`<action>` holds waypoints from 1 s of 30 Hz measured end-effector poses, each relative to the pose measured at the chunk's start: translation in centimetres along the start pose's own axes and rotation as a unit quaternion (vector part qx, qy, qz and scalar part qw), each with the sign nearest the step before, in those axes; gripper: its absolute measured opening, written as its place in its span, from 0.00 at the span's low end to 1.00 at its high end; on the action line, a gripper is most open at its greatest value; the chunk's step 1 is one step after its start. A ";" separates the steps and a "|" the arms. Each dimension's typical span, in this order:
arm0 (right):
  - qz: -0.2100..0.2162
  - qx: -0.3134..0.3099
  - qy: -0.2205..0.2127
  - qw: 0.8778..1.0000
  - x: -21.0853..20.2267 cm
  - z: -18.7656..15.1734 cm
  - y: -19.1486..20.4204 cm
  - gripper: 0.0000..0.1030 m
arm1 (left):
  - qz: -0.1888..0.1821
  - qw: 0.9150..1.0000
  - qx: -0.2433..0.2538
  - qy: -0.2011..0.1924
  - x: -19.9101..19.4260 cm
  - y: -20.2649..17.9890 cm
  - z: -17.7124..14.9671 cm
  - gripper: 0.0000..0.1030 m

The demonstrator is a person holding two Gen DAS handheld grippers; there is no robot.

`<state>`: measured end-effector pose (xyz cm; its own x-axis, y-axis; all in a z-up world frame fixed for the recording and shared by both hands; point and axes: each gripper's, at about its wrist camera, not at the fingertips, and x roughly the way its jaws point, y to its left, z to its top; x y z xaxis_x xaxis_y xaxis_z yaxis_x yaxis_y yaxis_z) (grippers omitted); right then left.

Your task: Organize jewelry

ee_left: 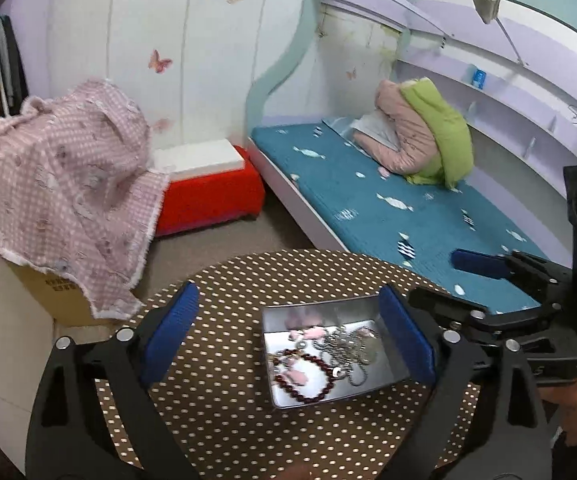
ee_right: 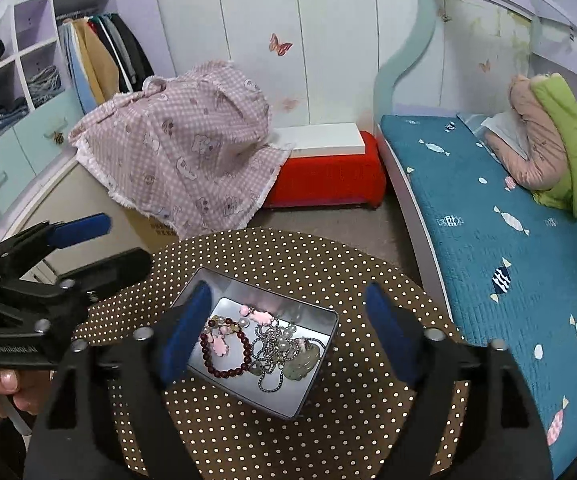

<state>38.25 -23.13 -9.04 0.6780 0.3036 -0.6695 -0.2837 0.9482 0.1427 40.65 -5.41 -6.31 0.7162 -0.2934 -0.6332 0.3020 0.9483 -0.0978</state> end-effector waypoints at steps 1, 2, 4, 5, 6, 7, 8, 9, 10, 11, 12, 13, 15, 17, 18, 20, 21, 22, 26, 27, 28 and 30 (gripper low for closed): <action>-0.006 0.002 -0.003 1.000 -0.3 0.0 0.0 0.91 | 0.003 1.000 0.000 -0.005 -0.5 0.1 0.0 0.93; -0.012 0.005 -0.009 1.000 -0.7 -0.1 0.0 0.93 | 0.006 1.000 -0.001 -0.009 -0.9 0.4 0.0 0.93; -0.018 0.015 -0.014 1.000 -1.3 -0.1 -0.1 0.93 | 0.022 1.000 0.001 -0.021 -2.3 0.6 -0.2 0.94; -0.024 0.019 -0.020 0.999 -1.9 -0.1 0.0 0.93 | 0.029 0.999 0.002 -0.027 -2.9 0.5 -0.4 0.94; -0.029 0.022 -0.025 0.999 -2.3 -0.1 0.1 0.93 | 0.038 0.999 0.004 -0.033 -3.8 0.4 -0.5 0.95; -0.031 0.025 -0.032 0.999 -2.9 -0.2 0.2 0.93 | 0.045 0.998 0.006 -0.037 -4.5 0.4 -0.6 0.95; -0.031 0.030 -0.040 0.998 -3.7 -0.2 0.4 0.93 | 0.051 0.998 0.006 -0.043 -5.3 0.3 -0.8 0.95; -0.030 0.033 -0.046 0.998 -4.3 -0.3 0.5 0.93 | 0.057 0.997 0.005 -0.053 -6.4 0.2 -0.9 0.95; -0.031 0.034 -0.054 0.997 -5.2 -0.4 0.8 0.93 | 0.062 0.996 0.005 -0.060 -7.3 0.2 -1.1 0.95; -0.032 0.033 -0.058 0.997 -5.8 -0.4 1.0 0.93 | 0.067 0.995 0.005 -0.067 -8.1 0.1 -1.2 0.95; -0.034 0.031 -0.064 0.997 -6.5 -0.5 1.4 0.93 | 0.073 0.994 0.005 -0.077 -9.3 0.0 -1.4 0.95; -0.034 0.029 -0.071 0.996 -7.6 -0.7 1.8 0.93 | 0.077 0.993 0.005 -0.085 -10.3 -0.1 -1.7 0.95; -0.036 0.027 -0.084 0.995 -9.1 -1.0 2.4 0.93 | 0.087 0.991 0.006 -0.103 -12.5 -0.4 -2.2 0.95; -0.040 0.026 -0.100 0.994 -11.2 -1.7 3.4 0.93 | 0.099 0.988 0.008 -0.120 -14.8 -0.8 -2.8 0.95; -0.042 0.026 -0.108 0.993 -12.1 -2.0 3.7 0.93 | 0.102 0.987 0.009 -0.127 -15.8 -1.0 -3.2 0.95; -0.047 0.027 -0.122 0.991 -14.2 -3.0 4.6 0.93 | 0.107 0.984 0.011 -0.139 -17.5 -1.4 -4.0 0.95; -0.050 0.028 -0.129 0.990 -15.2 -3.6 5.0 0.93 | 0.113 0.983 0.014 -0.147 -18.7 -1.8 -4.7 0.95; -0.054 0.029 -0.138 0.989 -16.2 -4.2 5.4 0.93 | 0.116 0.982 0.016 -0.151 -19.4 -2.1 -5.2 0.95; -0.064 0.035 -0.163 0.984 -19.2 -6.8 7.0 0.93 | 0.132 0.976 0.024 -0.169 -22.7 -3.2 -7.8 0.95; -0.067 0.037 -0.167 0.983 -19.7 -7.4 7.3 0.93 | 0.132 0.975 0.025 -0.174 -23.6 -3.5 -8.5 0.95; -0.069 0.039 -0.169 0.982 -20.2 -7.9 7.7 0.93 | 0.133 0.975 0.025 -0.177 -24.3 -3.7 -9.2 0.95; -0.075 0.043 -0.176 0.981 -21.2 -9.4 8.3 0.93 | 0.135 0.974 0.023 -0.180 -25.5 -4.0 -10.4 0.95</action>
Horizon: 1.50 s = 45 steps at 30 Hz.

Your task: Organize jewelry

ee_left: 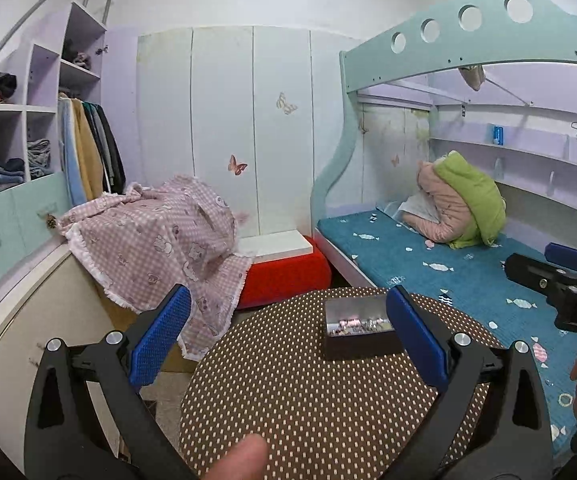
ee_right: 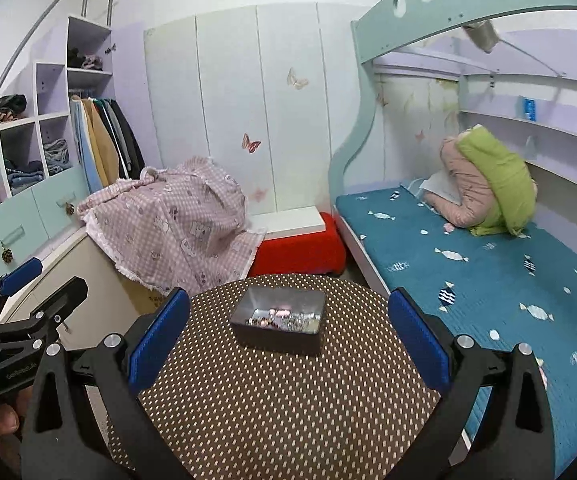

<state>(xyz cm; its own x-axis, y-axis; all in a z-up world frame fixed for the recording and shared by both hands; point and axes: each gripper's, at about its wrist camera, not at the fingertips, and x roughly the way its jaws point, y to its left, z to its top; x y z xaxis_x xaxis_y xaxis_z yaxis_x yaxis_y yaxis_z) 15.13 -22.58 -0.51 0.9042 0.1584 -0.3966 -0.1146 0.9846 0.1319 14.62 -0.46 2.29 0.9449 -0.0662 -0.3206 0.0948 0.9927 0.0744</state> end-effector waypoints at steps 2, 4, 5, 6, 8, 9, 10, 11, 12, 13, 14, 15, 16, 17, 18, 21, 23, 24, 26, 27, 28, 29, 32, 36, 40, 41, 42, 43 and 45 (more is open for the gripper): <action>-0.011 -0.001 -0.009 1.000 -1.5 -1.1 0.6 0.93 | 0.001 1.000 -0.005 -0.005 -1.6 0.2 -0.7 0.95; -0.017 0.000 -0.016 1.000 -2.8 -2.1 1.0 0.93 | 0.002 1.000 -0.011 -0.012 -3.5 0.4 -1.5 0.95; -0.020 0.000 -0.020 1.000 -3.5 -2.6 1.2 0.93 | 0.004 1.000 -0.011 -0.013 -4.0 0.4 -1.7 0.95; -0.026 -0.001 -0.021 0.999 -4.1 -3.1 1.5 0.93 | 0.006 1.000 -0.012 -0.014 -4.9 0.4 -2.1 0.95; -0.032 0.003 -0.026 0.999 -5.2 -3.9 1.9 0.93 | 0.009 1.000 -0.016 -0.013 -6.0 0.7 -2.6 0.95; -0.033 0.007 -0.029 0.999 -5.6 -4.3 2.0 0.93 | 0.011 1.000 -0.018 -0.014 -6.8 0.7 -2.8 0.95; -0.034 0.009 -0.033 0.999 -6.0 -4.6 2.2 0.93 | 0.014 1.000 -0.019 -0.018 -7.4 0.8 -3.0 0.95; -0.037 0.014 -0.037 0.999 -6.5 -5.0 2.3 0.93 | 0.020 0.999 -0.019 -0.021 -7.9 0.9 -3.3 0.95; -0.038 0.017 -0.041 0.998 -6.9 -5.4 2.5 0.93 | 0.029 0.999 -0.021 -0.024 -8.6 0.9 -3.6 0.95; -0.040 0.016 -0.045 0.998 -7.3 -5.7 2.7 0.93 | 0.035 0.999 -0.020 -0.026 -9.2 0.9 -3.9 0.95; -0.043 0.014 -0.046 0.998 -7.4 -5.9 2.9 0.93 | 0.040 0.999 -0.016 -0.027 -9.9 0.8 -4.3 0.95; -0.047 0.010 -0.047 0.998 -7.6 -6.1 3.2 0.93 | 0.044 0.999 -0.012 -0.026 -10.2 0.7 -4.5 0.95; -0.049 0.008 -0.048 0.998 -7.8 -6.4 3.5 0.93 | 0.048 0.998 -0.008 -0.025 -10.6 0.6 -4.7 0.95; -0.048 0.006 -0.048 0.998 -8.0 -6.6 3.7 0.93 | 0.051 0.998 -0.005 -0.024 -11.0 0.4 -5.1 0.95; -0.047 0.003 -0.048 0.998 -8.1 -6.9 3.9 0.93 | 0.053 0.998 -0.004 -0.023 -11.3 0.5 -5.3 0.95; -0.049 -0.003 -0.046 0.998 -8.3 -7.6 4.4 0.93 | 0.054 0.998 -0.007 -0.021 -12.1 0.5 -5.9 0.95; -0.050 -0.003 -0.047 0.998 -8.4 -7.8 4.5 0.93 | 0.052 0.998 -0.010 -0.022 -12.7 0.5 -6.2 0.95; -0.053 -0.004 -0.047 0.997 -8.6 -8.0 4.6 0.93 | 0.050 0.998 -0.010 -0.021 -12.9 0.6 -6.3 0.95; -0.055 -0.005 -0.049 0.997 -8.8 -8.1 4.7 0.93 | 0.043 0.999 -0.014 -0.019 -13.1 0.6 -6.5 0.95; -0.056 -0.005 -0.051 0.997 -8.9 -8.1 4.8 0.93 | 0.035 0.999 -0.017 -0.016 -13.2 0.6 -6.5 0.95; -0.057 -0.005 -0.052 0.997 -9.0 -8.1 4.8 0.93 | 0.028 0.999 -0.018 -0.014 -13.3 0.5 -6.6 0.95; -0.056 -0.005 -0.054 0.997 -9.1 -8.1 4.9 0.93 | 0.026 0.999 -0.018 -0.013 -13.3 0.5 -6.7 0.95; -0.060 -0.010 -0.056 0.997 -9.4 -8.2 5.3 0.93 | 0.034 0.999 -0.018 -0.014 -13.5 0.3 -7.0 0.95; -0.058 -0.011 -0.055 0.997 -9.5 -8.4 5.5 0.93 | 0.037 0.999 -0.026 -0.013 -13.8 0.5 -7.1 0.95; -0.060 -0.013 -0.055 0.997 -9.6 -8.5 5.6 0.93 | 0.034 0.999 -0.031 -0.017 -14.1 0.9 -7.0 0.95; -0.058 -0.012 -0.055 0.997 -9.6 -8.5 5.6 0.93 | 0.034 0.999 -0.032 -0.018 -14.2 1.0 -7.0 0.95; -0.059 -0.013 -0.055 0.997 -9.5 -8.5 5.6 0.93 | 0.033 0.999 -0.034 -0.018 -14.2 1.0 -7.0 0.95; -0.058 -0.013 -0.054 0.997 -9.6 -8.6 5.6 0.93 | 0.031 0.999 -0.036 -0.017 -14.2 1.1 -7.0 0.95; -0.059 -0.013 -0.054 0.997 -9.6 -8.6 5.6 0.93 | 0.026 0.999 -0.040 -0.015 -14.2 1.2 -7.0 0.95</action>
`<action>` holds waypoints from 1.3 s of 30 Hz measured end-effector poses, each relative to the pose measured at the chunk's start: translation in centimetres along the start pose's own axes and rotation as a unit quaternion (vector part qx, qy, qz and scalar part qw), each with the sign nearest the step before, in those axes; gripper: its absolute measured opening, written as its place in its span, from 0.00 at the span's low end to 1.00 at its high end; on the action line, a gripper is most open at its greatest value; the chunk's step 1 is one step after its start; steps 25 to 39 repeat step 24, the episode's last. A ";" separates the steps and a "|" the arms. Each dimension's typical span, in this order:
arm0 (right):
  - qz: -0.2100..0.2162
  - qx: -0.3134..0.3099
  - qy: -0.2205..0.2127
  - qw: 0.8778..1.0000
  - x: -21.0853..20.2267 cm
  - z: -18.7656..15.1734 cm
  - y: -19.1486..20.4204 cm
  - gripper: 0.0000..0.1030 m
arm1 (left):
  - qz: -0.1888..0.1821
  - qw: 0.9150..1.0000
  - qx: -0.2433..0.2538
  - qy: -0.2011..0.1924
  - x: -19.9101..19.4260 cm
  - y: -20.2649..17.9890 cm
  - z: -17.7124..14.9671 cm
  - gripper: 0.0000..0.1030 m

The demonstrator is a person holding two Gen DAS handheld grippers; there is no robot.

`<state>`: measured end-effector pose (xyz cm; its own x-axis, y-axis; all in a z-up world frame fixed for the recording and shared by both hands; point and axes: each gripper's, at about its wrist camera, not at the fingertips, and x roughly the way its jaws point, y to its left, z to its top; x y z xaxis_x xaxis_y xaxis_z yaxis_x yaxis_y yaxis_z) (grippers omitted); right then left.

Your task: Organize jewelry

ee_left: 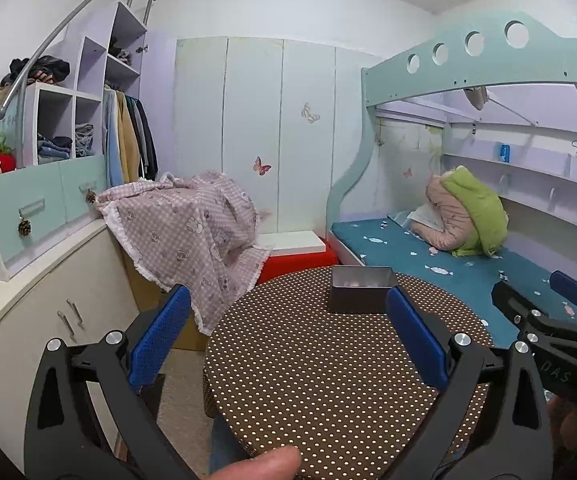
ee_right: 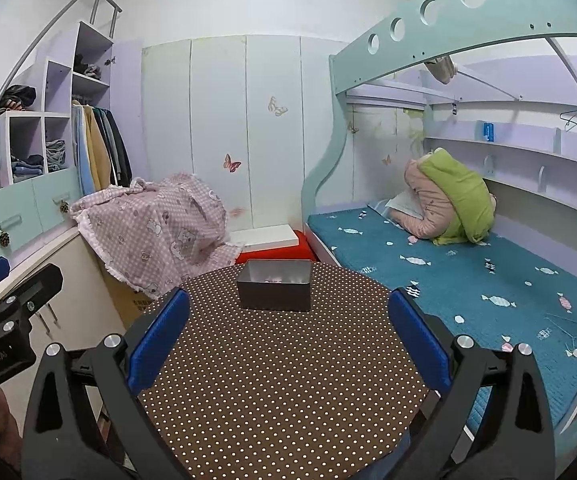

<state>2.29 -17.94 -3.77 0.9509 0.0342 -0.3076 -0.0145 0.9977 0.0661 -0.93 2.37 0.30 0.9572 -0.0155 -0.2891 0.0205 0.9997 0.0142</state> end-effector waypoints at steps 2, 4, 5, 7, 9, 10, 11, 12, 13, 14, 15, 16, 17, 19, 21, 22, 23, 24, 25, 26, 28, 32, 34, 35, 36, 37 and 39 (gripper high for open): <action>0.000 0.000 0.001 1.000 0.0 0.0 0.0 0.93 | -0.001 1.000 0.000 0.000 0.0 0.0 0.0 0.95; 0.001 0.000 0.003 1.000 0.0 -0.1 0.0 0.93 | 0.001 1.000 0.000 0.000 0.0 0.0 0.0 0.95; 0.001 0.000 0.003 1.000 0.0 -0.1 0.0 0.93 | 0.000 1.000 -0.001 0.000 0.0 0.0 0.0 0.95; 0.002 0.000 0.003 1.000 0.0 -0.1 0.1 0.93 | 0.001 1.000 -0.002 0.000 0.0 0.2 0.0 0.95; 0.002 0.001 0.002 1.000 -0.1 -0.1 0.1 0.93 | 0.002 1.000 -0.003 0.001 0.1 0.4 0.0 0.95; 0.002 0.000 0.002 1.000 -0.1 -0.2 0.1 0.93 | 0.002 1.000 -0.005 0.001 0.1 0.6 0.1 0.95; 0.002 0.000 0.002 1.000 -0.1 -0.2 0.1 0.93 | 0.003 1.000 -0.006 0.000 0.0 0.7 0.0 0.95; 0.003 0.000 0.002 1.000 -0.2 -0.2 0.1 0.93 | 0.003 1.000 -0.007 0.000 0.0 0.8 0.0 0.95; 0.002 0.000 0.002 1.000 -0.2 -0.2 0.1 0.93 | 0.002 1.000 -0.008 -0.002 -0.1 0.9 -0.1 0.95; 0.003 0.000 0.002 1.000 -0.2 -0.2 0.1 0.93 | 0.001 1.000 -0.010 -0.004 -0.2 0.9 -0.1 0.95; 0.003 0.000 0.003 1.000 -0.2 -0.2 0.1 0.93 | 0.001 1.000 -0.011 -0.006 -0.3 1.0 -0.1 0.95; 0.003 0.000 0.003 1.000 -0.2 -0.2 0.2 0.93 | 0.000 1.000 -0.011 -0.007 -0.4 1.0 0.0 0.95; 0.003 0.001 0.003 1.000 -0.2 -0.2 0.1 0.93 | 0.000 1.000 -0.009 -0.007 -0.4 1.0 0.0 0.95; 0.003 0.000 0.003 1.000 -0.2 -0.2 0.1 0.93 | 0.001 1.000 -0.008 -0.006 -0.3 1.0 0.0 0.95; 0.002 -0.002 0.003 1.000 -0.1 -0.2 0.3 0.93 | 0.001 1.000 -0.013 -0.004 -0.3 1.2 -0.1 0.95; 0.002 -0.002 0.003 1.000 -0.1 -0.1 0.3 0.93 | 0.001 1.000 -0.015 -0.002 -0.2 1.2 -0.1 0.95; 0.003 -0.002 0.004 1.000 -0.1 -0.1 0.3 0.93 | 0.002 1.000 -0.017 -0.001 -0.2 1.2 -0.1 0.95; 0.004 -0.002 0.004 1.000 -0.1 -0.1 0.4 0.93 | 0.004 1.000 -0.020 -0.001 -0.1 1.3 -0.1 0.95; 0.004 -0.002 0.004 1.000 -0.1 -0.1 0.4 0.93 | 0.004 1.000 -0.020 -0.001 -0.1 1.3 -0.1 0.95; 0.004 -0.002 0.004 1.000 -0.1 -0.1 0.4 0.93 | 0.004 1.000 -0.020 -0.001 -0.1 1.3 -0.1 0.95; 0.004 -0.002 0.004 1.000 -0.1 -0.1 0.4 0.93 | 0.004 1.000 -0.020 -0.001 -0.1 1.3 -0.1 0.95; 0.004 -0.002 0.004 1.000 -0.1 -0.1 0.4 0.93 | 0.004 1.000 -0.020 -0.001 -0.1 1.3 -0.1 0.95; 0.004 -0.002 0.004 1.000 -0.1 -0.1 0.4 0.93 | 0.004 1.000 -0.020 -0.001 -0.1 1.3 -0.1 0.95; 0.004 -0.002 0.004 1.000 -0.1 -0.1 0.4 0.93 | 0.004 1.000 -0.020 -0.001 -0.1 1.3 -0.1 0.95; 0.004 -0.002 0.004 1.000 -0.1 -0.1 0.4 0.93 | 0.004 1.000 -0.020 -0.001 -0.1 1.3 -0.1 0.95; 0.004 -0.002 0.004 1.000 -0.1 -0.1 0.4 0.93 | 0.004 1.000 -0.020 -0.001 -0.1 1.3 -0.1 0.95; 0.004 -0.002 0.004 1.000 -0.1 -0.1 0.4 0.93 | 0.004 1.000 -0.020 -0.001 -0.1 1.3 -0.1 0.95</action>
